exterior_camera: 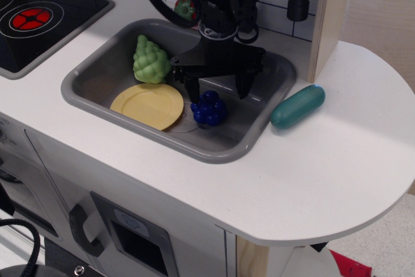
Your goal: Take blueberries off plate sink
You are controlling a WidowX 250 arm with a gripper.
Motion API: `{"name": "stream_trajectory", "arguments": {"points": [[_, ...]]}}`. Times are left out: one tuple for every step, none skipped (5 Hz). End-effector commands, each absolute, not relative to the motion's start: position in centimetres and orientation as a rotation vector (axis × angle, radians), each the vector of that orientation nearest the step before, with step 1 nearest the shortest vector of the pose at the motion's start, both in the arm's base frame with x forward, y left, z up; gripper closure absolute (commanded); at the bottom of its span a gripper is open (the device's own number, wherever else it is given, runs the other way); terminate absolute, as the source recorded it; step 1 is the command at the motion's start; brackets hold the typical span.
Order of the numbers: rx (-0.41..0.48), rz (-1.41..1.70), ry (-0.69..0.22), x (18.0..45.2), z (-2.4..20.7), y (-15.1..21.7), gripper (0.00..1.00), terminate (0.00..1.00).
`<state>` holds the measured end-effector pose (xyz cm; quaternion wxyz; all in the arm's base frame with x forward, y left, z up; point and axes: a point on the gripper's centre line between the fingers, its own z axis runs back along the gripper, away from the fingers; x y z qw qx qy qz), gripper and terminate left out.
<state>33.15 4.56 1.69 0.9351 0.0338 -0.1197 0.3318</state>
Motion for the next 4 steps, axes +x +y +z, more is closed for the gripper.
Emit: {"name": "stream_trajectory", "arguments": {"points": [[-0.001, 0.655, -0.368, 32.8, 8.7, 6.5, 0.0, 0.0], [0.018, 0.629, -0.366, 32.2, 10.7, 7.4, 0.0, 0.0], [0.018, 0.629, -0.366, 32.2, 10.7, 7.4, 0.0, 0.0], [0.018, 0.629, -0.366, 32.2, 10.7, 7.4, 0.0, 1.0]]}}
